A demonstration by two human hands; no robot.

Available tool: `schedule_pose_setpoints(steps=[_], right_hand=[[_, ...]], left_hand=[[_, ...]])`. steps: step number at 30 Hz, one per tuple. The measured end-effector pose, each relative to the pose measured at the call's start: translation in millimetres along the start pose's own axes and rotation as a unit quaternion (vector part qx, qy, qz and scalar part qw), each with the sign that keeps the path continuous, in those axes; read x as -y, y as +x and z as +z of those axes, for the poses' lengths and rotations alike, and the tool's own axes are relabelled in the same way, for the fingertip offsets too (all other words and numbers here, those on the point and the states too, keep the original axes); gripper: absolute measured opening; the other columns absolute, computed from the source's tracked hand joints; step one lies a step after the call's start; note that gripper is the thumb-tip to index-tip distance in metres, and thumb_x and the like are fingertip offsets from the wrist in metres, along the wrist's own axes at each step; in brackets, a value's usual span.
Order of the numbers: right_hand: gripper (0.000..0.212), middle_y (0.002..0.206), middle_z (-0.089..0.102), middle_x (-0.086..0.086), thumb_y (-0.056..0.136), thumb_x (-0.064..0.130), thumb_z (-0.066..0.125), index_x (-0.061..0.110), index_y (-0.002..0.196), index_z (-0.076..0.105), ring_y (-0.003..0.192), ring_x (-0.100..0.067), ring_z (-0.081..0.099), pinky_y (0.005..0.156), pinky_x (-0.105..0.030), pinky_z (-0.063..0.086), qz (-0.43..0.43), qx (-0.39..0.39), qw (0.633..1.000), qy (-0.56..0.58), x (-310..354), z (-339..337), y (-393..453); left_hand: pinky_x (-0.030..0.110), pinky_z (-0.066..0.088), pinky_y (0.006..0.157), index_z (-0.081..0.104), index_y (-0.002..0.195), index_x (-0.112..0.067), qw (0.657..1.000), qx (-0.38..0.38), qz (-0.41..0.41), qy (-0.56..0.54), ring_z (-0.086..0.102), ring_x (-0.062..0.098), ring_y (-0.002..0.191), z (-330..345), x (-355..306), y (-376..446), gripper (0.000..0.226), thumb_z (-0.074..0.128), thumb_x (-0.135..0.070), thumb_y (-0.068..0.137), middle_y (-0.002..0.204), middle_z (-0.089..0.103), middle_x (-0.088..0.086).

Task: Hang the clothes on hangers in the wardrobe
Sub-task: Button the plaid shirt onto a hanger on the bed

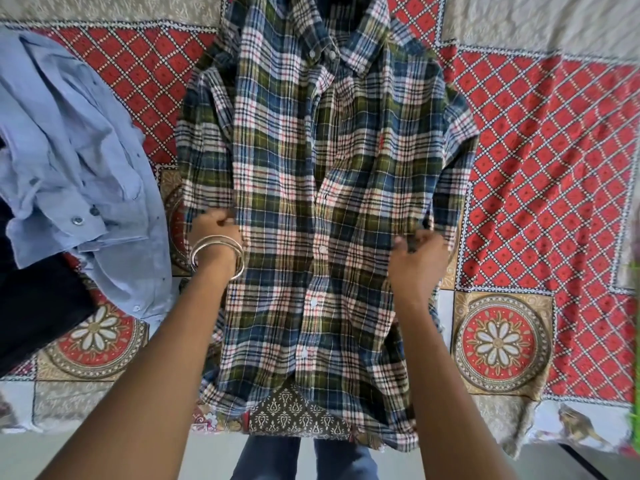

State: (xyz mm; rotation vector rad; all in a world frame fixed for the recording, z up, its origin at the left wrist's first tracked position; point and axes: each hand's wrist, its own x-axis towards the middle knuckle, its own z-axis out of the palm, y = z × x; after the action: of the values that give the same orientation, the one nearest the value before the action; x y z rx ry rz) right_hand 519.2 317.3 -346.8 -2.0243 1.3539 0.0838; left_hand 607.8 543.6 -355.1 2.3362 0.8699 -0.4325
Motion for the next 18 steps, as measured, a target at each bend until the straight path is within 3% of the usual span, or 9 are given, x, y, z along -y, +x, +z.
schedule_pose_setpoints(steps=[1,3,5,7,9,10,13,16,18], right_hand=[[0.037,0.119,0.059,-0.013,0.091,0.018,0.066,0.003,0.121,0.051,0.103,-0.024,0.055,0.084,-0.036,0.047,0.05,0.058,0.997,-0.002,-4,1,3],[0.051,0.126,0.058,-0.015,0.089,0.023,0.068,-0.001,0.129,0.048,0.111,-0.027,0.056,0.09,-0.037,0.049,0.061,0.112,0.991,-0.026,-5,-1,4],[0.061,0.13,0.056,-0.015,0.085,0.027,0.072,-0.002,0.133,0.048,0.118,-0.032,0.054,0.097,-0.038,0.047,0.039,0.099,0.994,-0.023,0,-3,4],[0.047,0.114,0.06,-0.012,0.085,0.026,0.073,0.0,0.121,0.059,0.106,-0.03,0.058,0.088,-0.035,0.049,-0.027,0.052,0.998,-0.01,9,-8,1],[0.036,0.104,0.061,-0.009,0.086,0.031,0.071,0.004,0.109,0.063,0.099,-0.029,0.058,0.084,-0.036,0.049,-0.099,0.035,0.994,0.018,9,-11,-6],[0.042,0.113,0.061,-0.01,0.087,0.036,0.068,0.005,0.114,0.061,0.107,-0.029,0.057,0.089,-0.037,0.048,-0.112,0.057,0.991,0.056,10,-11,-9],[0.067,0.154,0.031,-0.003,0.094,0.041,0.057,0.018,0.15,0.028,0.139,-0.018,0.033,0.112,-0.035,0.032,-0.002,0.17,0.959,0.225,7,-18,-23],[0.07,0.161,0.016,0.0,0.098,0.045,0.047,0.027,0.154,0.009,0.143,-0.023,0.027,0.113,-0.046,0.032,0.108,0.183,0.925,0.314,11,-21,-21],[0.07,0.156,0.028,-0.003,0.096,0.045,0.05,0.027,0.153,0.015,0.135,-0.027,0.042,0.102,-0.055,0.043,0.152,0.161,0.901,0.374,10,-27,-14]], left_hand=[[0.026,0.047,0.07,0.07,0.108,-0.005,0.999,0.047,0.014,0.006,0.064,0.03,0.09,-1,3,0,0.023,0.056,-0.004,0.089,0.103,0.069,0.016],[0.031,0.054,0.073,0.07,0.106,-0.01,0.994,0.101,0.04,-0.009,0.064,0.028,0.084,0,1,-5,0.021,0.062,-0.009,0.088,0.099,0.071,0.013],[0.032,0.051,0.082,0.068,0.112,-0.013,0.986,0.155,0.032,-0.062,0.062,0.024,0.09,6,-8,-13,0.023,0.063,-0.011,0.089,0.1,0.069,0.006],[0.022,0.044,0.08,0.065,0.115,-0.012,0.975,0.181,0.015,-0.125,0.057,0.016,0.092,11,-17,-21,0.025,0.062,-0.013,0.09,0.096,0.065,-0.001],[0.013,0.043,0.072,0.065,0.113,-0.015,0.974,0.167,0.018,-0.155,0.055,0.012,0.087,15,-15,-28,0.024,0.064,-0.016,0.089,0.087,0.063,-0.008],[0.013,0.044,0.07,0.067,0.111,-0.015,0.975,0.148,0.022,-0.165,0.055,0.012,0.085,15,-16,-28,0.023,0.067,-0.016,0.087,0.084,0.062,-0.009],[0.023,0.045,0.073,0.069,0.109,-0.006,0.98,0.077,0.024,-0.181,0.059,0.018,0.085,18,-7,-29,0.028,0.071,-0.018,0.084,0.09,0.065,0.0],[0.029,0.041,0.071,0.066,0.106,0.002,0.981,0.035,0.02,-0.191,0.058,0.025,0.088,9,-9,-21,0.026,0.059,-0.02,0.093,0.101,0.065,0.017],[0.032,0.038,0.073,0.062,0.111,0.003,0.985,-0.003,0.01,-0.172,0.057,0.032,0.096,-2,-9,-15,0.032,0.046,-0.022,0.099,0.111,0.063,0.022]])
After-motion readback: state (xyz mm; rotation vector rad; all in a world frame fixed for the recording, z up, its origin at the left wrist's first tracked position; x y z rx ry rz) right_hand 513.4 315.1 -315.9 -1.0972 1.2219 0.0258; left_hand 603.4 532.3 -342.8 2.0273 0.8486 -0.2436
